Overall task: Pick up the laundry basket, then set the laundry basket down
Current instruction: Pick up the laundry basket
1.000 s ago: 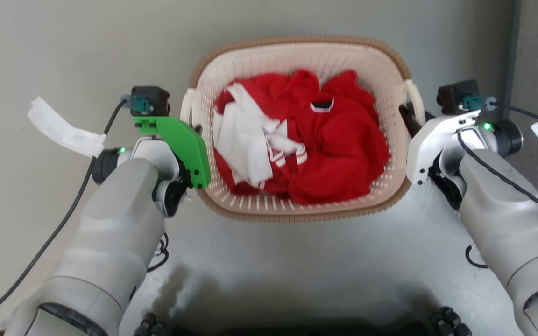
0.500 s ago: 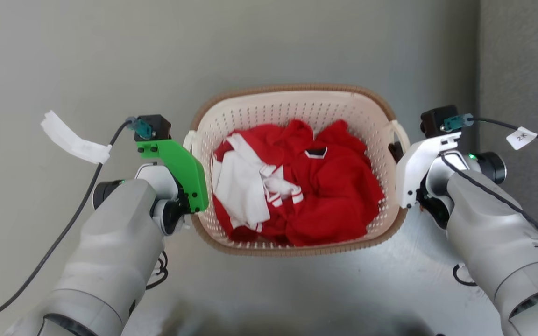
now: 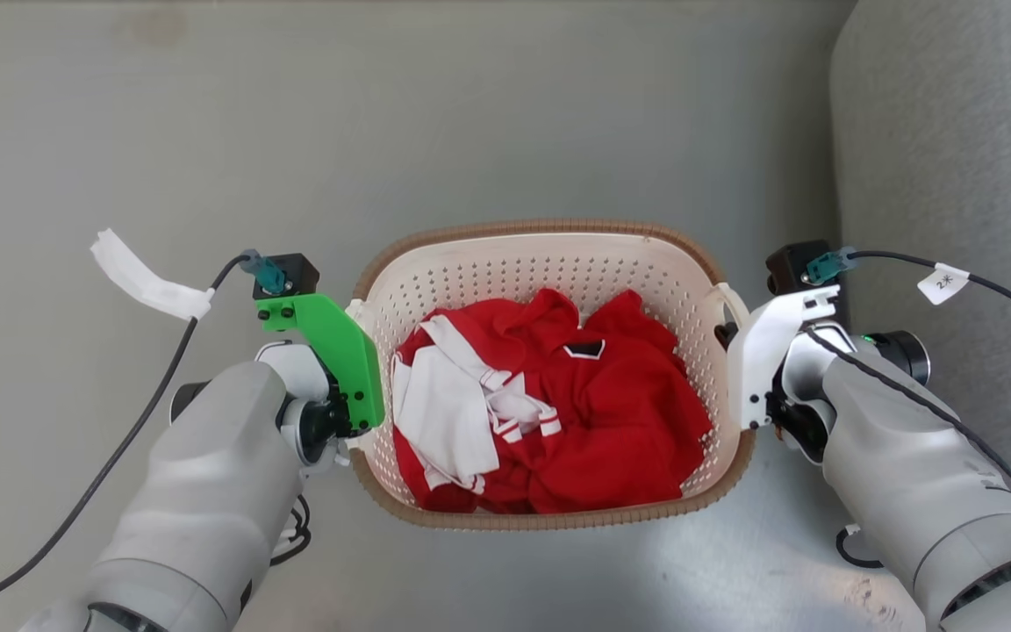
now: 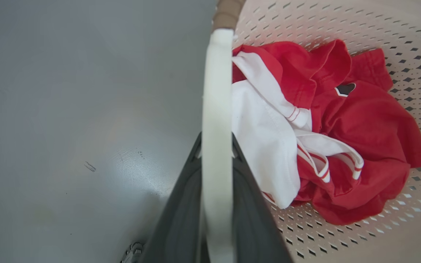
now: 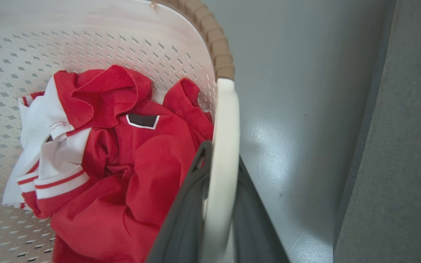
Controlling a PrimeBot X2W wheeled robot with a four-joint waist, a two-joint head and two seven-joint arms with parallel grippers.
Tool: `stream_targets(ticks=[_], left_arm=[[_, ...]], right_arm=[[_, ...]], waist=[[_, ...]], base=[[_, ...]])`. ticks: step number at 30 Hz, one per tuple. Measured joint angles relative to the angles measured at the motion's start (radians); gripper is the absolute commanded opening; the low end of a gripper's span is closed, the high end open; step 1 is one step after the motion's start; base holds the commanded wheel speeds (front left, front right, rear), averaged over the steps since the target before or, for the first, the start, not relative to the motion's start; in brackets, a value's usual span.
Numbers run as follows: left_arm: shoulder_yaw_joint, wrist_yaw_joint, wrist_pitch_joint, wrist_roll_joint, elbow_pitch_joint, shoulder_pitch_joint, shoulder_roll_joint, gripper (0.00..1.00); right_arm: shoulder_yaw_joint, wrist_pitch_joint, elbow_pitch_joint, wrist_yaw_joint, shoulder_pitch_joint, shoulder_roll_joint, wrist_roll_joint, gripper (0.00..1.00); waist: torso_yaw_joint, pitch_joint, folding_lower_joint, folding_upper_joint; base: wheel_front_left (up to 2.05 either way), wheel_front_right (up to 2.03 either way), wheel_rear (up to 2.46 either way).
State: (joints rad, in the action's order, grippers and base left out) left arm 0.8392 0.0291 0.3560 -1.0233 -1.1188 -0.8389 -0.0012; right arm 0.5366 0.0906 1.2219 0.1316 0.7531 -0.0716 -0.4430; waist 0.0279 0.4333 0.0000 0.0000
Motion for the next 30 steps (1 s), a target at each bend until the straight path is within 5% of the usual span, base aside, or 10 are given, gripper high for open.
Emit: stream_targets(ticks=[30], left_arm=[[0.000, -0.002, 0.124, -0.071, -0.096, 0.089, -0.010, 0.00]], right_arm=[[0.001, 0.141, 0.040, 0.000, -0.089, 0.038, -0.097, 0.00]], waist=[[-0.024, -0.314, 0.0000, 0.0000]], base=[[0.00, 0.00, 0.00]])
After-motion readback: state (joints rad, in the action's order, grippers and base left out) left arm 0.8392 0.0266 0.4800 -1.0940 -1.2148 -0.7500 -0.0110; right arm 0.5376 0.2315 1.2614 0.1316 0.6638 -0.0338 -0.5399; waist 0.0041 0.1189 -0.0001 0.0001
